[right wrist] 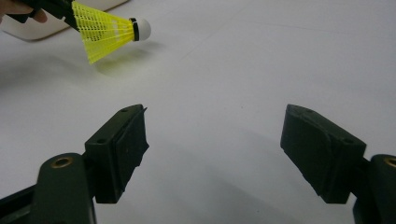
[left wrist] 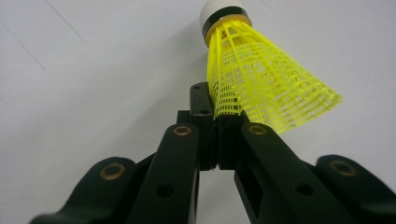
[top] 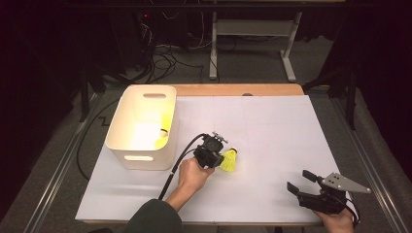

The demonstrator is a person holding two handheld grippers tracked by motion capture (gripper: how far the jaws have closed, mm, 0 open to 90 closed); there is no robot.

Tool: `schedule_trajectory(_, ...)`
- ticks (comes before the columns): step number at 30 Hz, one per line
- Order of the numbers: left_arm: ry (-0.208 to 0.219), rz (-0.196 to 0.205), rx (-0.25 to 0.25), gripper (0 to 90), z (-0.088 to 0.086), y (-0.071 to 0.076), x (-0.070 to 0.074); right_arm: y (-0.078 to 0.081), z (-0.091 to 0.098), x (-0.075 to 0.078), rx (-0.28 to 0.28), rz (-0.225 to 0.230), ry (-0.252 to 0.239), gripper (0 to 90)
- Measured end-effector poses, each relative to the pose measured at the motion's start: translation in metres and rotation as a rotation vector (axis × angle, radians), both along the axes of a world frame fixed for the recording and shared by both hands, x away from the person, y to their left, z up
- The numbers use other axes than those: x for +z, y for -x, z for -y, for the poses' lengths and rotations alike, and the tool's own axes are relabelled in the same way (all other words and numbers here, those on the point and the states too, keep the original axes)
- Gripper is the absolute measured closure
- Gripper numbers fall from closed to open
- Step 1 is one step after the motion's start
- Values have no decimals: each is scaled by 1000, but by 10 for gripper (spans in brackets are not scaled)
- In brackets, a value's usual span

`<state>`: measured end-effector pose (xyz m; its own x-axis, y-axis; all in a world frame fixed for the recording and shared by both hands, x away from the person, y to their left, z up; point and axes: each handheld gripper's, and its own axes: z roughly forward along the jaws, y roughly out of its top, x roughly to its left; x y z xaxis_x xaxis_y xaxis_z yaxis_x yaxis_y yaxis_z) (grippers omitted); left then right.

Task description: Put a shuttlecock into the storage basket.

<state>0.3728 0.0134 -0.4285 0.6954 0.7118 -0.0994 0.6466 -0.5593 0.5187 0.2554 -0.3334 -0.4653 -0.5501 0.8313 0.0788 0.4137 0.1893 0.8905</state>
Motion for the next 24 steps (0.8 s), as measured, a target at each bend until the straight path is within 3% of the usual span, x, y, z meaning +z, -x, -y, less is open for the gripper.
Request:
schedule_trajectory(11, -17, 5, 21, 889, -6, -3, 4, 0, 0, 0, 0, 0, 2, 230)
schedule_trajectory(24, -4, -2, 54, 889, -13, -8, 6, 0, 0, 0, 0, 1, 3, 230)
